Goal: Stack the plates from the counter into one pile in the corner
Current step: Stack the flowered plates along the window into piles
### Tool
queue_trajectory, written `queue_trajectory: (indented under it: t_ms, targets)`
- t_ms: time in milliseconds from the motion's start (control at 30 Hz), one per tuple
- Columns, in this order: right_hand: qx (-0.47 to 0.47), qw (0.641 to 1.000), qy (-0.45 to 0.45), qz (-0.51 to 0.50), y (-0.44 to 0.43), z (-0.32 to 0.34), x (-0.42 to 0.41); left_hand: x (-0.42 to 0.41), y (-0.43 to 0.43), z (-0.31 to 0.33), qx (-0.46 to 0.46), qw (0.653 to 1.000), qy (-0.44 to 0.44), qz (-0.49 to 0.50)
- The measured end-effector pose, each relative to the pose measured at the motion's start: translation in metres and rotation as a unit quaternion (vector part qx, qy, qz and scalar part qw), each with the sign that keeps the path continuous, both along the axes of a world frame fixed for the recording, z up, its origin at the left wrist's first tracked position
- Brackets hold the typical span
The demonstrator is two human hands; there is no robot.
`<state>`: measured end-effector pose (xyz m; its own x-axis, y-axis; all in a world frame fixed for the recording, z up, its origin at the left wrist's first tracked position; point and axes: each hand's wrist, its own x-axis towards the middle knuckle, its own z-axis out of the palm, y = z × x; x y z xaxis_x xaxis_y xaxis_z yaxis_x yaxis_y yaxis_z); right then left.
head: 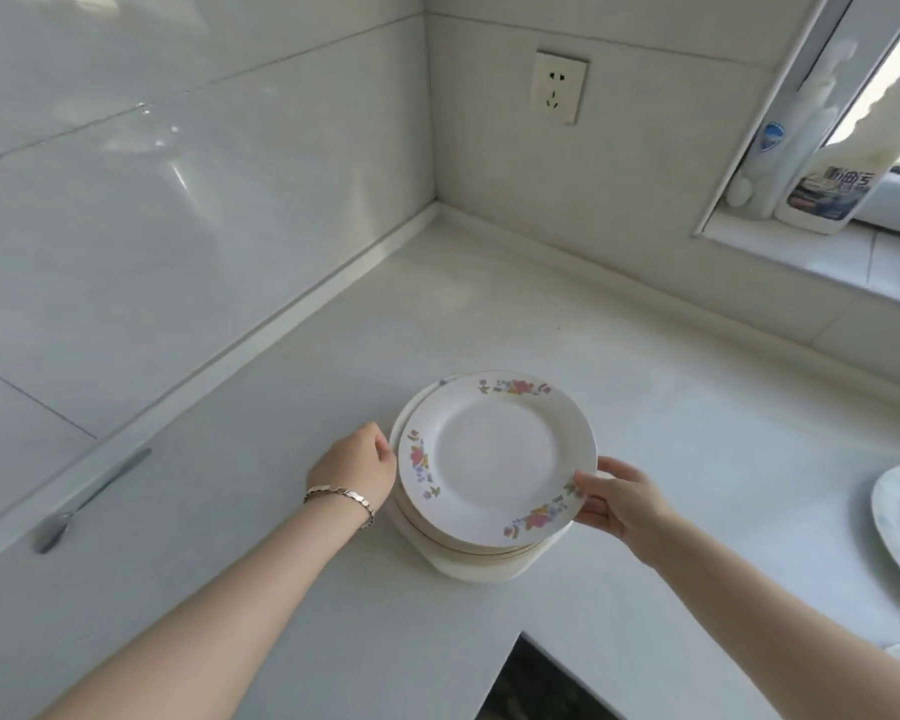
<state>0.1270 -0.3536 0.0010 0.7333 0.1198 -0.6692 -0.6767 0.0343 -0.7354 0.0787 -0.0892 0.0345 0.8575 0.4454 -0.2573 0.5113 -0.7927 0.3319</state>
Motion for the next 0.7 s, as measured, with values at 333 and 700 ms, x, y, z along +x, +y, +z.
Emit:
queue_trajectory:
  t_ms: [333, 700]
  targets:
    - [-0.334, 0.920, -0.145, 0.144, 0.017, 0.000, -0.007, 0.014, -0.007, -0.009, -0.045, 0.999, 0.003, 0.011]
    - [-0.390, 0.888, -0.141, 0.198, 0.019, -0.010, 0.001, 0.029, -0.028, -0.012, -0.060, 0.998, 0.004, -0.038]
